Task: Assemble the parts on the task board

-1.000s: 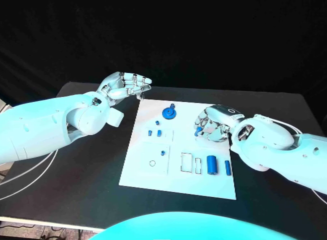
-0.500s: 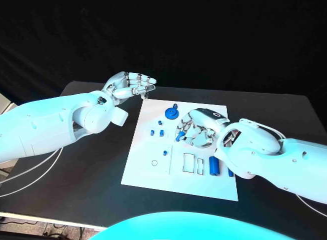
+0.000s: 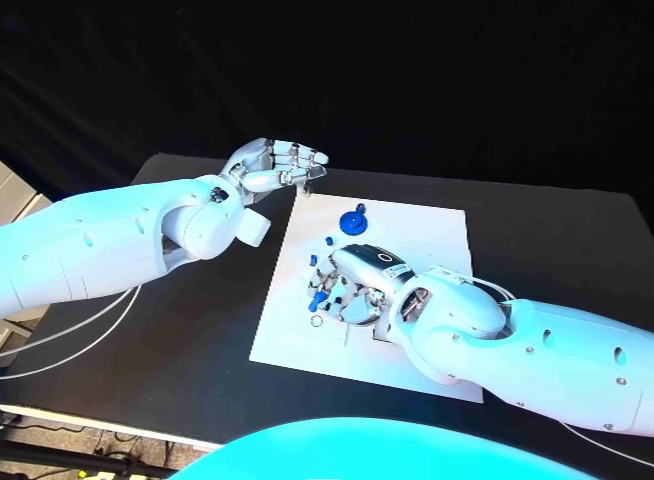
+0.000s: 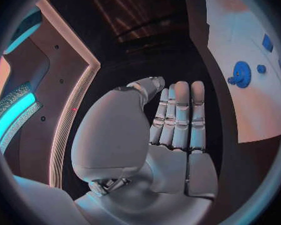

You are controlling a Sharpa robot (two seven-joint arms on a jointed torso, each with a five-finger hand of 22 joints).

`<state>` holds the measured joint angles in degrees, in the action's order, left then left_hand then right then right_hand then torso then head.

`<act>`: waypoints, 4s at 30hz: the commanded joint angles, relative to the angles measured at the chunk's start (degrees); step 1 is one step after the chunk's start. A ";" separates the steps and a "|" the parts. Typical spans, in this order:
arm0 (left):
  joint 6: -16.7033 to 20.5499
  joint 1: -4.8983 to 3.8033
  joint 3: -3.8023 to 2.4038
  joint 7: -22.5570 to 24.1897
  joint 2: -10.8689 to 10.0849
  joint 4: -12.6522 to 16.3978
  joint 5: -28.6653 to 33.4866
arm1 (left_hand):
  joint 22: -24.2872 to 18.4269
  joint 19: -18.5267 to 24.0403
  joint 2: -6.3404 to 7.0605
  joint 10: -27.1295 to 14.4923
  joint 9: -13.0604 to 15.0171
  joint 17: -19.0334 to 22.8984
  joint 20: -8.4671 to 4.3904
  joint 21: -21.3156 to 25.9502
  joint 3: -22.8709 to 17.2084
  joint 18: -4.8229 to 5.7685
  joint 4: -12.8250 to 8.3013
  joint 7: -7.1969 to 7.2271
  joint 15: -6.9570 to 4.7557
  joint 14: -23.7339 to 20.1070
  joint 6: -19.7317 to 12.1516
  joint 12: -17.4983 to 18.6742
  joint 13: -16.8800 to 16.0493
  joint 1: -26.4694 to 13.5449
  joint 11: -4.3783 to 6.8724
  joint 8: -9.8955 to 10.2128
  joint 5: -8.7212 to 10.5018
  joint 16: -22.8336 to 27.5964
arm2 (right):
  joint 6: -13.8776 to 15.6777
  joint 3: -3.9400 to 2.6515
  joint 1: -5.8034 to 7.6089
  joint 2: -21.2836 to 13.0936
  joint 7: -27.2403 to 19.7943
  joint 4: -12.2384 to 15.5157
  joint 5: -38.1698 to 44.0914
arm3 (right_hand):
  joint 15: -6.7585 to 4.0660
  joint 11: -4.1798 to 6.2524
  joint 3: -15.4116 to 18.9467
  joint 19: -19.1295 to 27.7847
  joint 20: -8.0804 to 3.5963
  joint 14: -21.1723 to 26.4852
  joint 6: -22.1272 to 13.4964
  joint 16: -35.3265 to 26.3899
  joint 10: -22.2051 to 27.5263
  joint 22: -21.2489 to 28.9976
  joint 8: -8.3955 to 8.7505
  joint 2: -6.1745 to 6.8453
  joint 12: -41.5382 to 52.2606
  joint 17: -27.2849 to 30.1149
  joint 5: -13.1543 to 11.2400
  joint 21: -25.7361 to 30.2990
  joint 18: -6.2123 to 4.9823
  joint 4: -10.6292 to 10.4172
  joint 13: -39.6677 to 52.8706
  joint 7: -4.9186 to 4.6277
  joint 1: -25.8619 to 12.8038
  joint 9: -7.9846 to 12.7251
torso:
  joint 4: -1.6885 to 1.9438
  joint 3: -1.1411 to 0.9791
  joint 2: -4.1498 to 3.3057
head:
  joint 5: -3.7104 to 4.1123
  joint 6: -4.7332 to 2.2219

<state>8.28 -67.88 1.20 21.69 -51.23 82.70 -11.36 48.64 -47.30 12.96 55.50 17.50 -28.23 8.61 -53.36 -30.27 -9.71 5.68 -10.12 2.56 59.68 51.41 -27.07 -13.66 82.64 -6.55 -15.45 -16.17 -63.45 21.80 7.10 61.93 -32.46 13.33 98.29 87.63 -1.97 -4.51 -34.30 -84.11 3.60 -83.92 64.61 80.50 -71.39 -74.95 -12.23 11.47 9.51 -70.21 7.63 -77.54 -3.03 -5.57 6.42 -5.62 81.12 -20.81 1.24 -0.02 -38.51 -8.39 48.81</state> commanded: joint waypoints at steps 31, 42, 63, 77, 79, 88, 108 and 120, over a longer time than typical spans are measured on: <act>-1.26 -0.02 -0.02 0.01 -0.01 0.14 0.41 | 0.17 -0.10 -0.09 -0.37 -0.09 0.08 -0.03 0.16 0.10 -0.74 -0.45 -0.20 0.09 -0.52 -0.10 -0.20 0.11 0.48 -0.07 -0.03 -0.25 0.21 | -4.48 1.30 -1.34 1.50 2.17 -2.37 7.74 | -0.34 2.39 0.02 -3.38 -0.28 -2.44 -0.27 0.24 -2.80 -10.83 -0.82 -0.43 -0.47 0.04 0.31 0.26 0.72 0.70 0.13 -0.47 -0.74 -2.83 | -0.09 -0.06 0.02 | -1.12 0.93; -1.27 -0.02 -0.01 -0.02 -0.06 0.05 0.41 | 0.17 -0.10 -0.09 -0.37 -0.09 0.08 -0.03 0.16 0.10 -0.74 -0.45 -0.20 0.09 -0.52 -0.10 -0.20 0.11 0.48 -0.07 -0.03 -0.25 0.21 | -4.17 1.36 -1.41 1.42 1.85 -1.65 7.41 | -0.33 2.38 0.04 -3.39 -0.27 -2.44 -0.30 0.24 -2.82 -10.86 -0.87 -0.41 -0.53 0.05 0.27 0.21 0.73 0.75 0.16 -0.47 -0.86 -2.90 | -0.04 -0.05 0.02 | -1.20 1.03; -1.49 -0.02 -0.01 -0.15 -0.10 0.09 0.41 | 0.21 -0.08 -0.12 -0.41 -0.10 0.09 -0.03 0.13 0.10 -0.74 -0.48 -0.21 0.10 -0.54 -0.12 -0.21 0.13 0.46 -0.08 -0.03 -0.25 0.21 | -5.22 1.57 -1.73 2.69 5.05 -3.12 10.77 | -0.31 2.36 0.00 -3.37 -0.24 -2.42 -0.52 0.20 -2.75 -10.86 -0.88 -0.32 -0.73 0.12 0.25 0.25 0.72 0.98 0.23 -0.49 -1.04 -3.06 | 0.00 -0.01 0.02 | -0.78 0.76; -1.55 -0.02 -0.01 -0.17 -0.18 0.16 0.38 | 0.25 -0.06 -0.14 -0.43 -0.11 0.09 -0.02 0.11 0.09 -0.74 -0.50 -0.22 0.11 -0.56 -0.13 -0.22 0.15 0.44 -0.09 -0.03 -0.26 0.21 | -5.59 1.69 -1.90 3.06 4.21 -3.17 10.84 | 0.02 1.95 0.18 -3.10 -0.01 -2.23 -2.00 -0.13 -1.97 -10.59 -0.27 1.01 -1.75 0.75 0.09 1.29 0.55 1.12 0.45 -0.83 -2.78 -3.19 | -0.09 -0.02 0.05 | -0.90 0.74; -1.55 -0.02 -0.01 -0.17 -0.18 0.16 0.38 | 0.25 -0.06 -0.14 -0.43 -0.11 0.09 -0.02 0.11 0.09 -0.74 -0.50 -0.22 0.11 -0.56 -0.13 -0.22 0.15 0.44 -0.09 -0.03 -0.26 0.21 | -5.41 1.72 -1.90 3.08 3.88 -3.21 10.53 | 0.63 1.30 0.73 -2.88 0.34 -2.29 -3.77 0.05 -0.16 -10.38 0.74 2.59 -2.91 0.45 2.06 2.06 0.46 0.60 0.27 -1.33 -4.49 -2.89 | -0.10 -0.01 0.04 | -0.93 0.74; -1.60 -0.02 -0.01 -0.21 -0.29 0.19 0.38 | 0.25 -0.06 -0.14 -0.43 -0.11 0.09 -0.02 0.11 0.09 -0.74 -0.50 -0.22 0.11 -0.56 -0.13 -0.22 0.15 0.44 -0.09 -0.03 -0.26 0.21 | -1.20 1.77 -1.90 2.39 2.70 -2.95 9.77 | 2.43 -0.70 13.92 -0.58 2.13 -0.22 -11.59 -2.32 11.14 -7.04 5.67 2.67 -2.22 5.69 1.04 12.16 -1.25 -0.85 -0.06 -0.74 -4.13 -1.48 | -0.13 -0.04 0.06 | -0.85 0.51; -1.79 0.00 0.16 -0.36 -0.57 0.18 0.38 | 0.32 0.00 -0.17 -0.53 -0.13 0.10 -0.01 0.08 0.11 -0.73 -0.55 -0.22 0.13 -0.62 -0.18 -0.24 0.20 0.37 -0.11 -0.01 -0.25 0.21 | 10.24 0.49 0.60 -12.53 -7.11 5.54 -7.85 | 2.05 -0.30 27.40 -0.49 2.10 0.22 -11.02 -2.31 15.51 -5.85 6.53 0.56 8.97 7.20 2.03 15.45 -1.67 -10.85 1.25 -2.24 4.87 -1.08 | -0.51 0.07 0.36 | 1.65 -0.81; -1.12 0.83 0.43 -0.10 -1.09 1.57 0.54 | 0.34 0.05 -0.08 -0.62 -0.14 0.11 0.02 0.10 0.23 -0.71 -0.45 -0.24 0.18 -0.66 -0.22 -0.22 0.24 0.10 -0.15 0.00 -0.22 0.21 | 1.88 0.62 3.80 -28.41 -1.26 9.09 -27.02 | -1.06 3.88 29.67 -4.89 -0.91 -3.81 -6.44 4.51 -5.60 -13.47 -0.32 -1.02 49.78 -6.75 1.53 -6.44 1.97 -10.82 44.56 -0.42 -2.94 -4.50 | -1.36 0.23 1.23 | 6.79 -1.58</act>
<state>7.51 -67.13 1.65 21.08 -52.32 83.94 -11.26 48.91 -47.30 12.96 55.28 17.40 -28.17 8.61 -53.36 -30.11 -9.71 5.53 -10.11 2.78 59.47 51.41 -27.07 -13.51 82.64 -6.77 -15.45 -16.17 -63.45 27.11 7.65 65.88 -60.56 9.82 106.85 66.72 -2.71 -1.17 -4.96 -84.01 3.05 -84.01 58.55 84.56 -76.50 -74.92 -12.20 10.30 55.05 -74.35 9.15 -82.86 -1.64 -16.45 46.12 -5.84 78.57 -25.00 0.09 0.20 -37.58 -2.63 47.32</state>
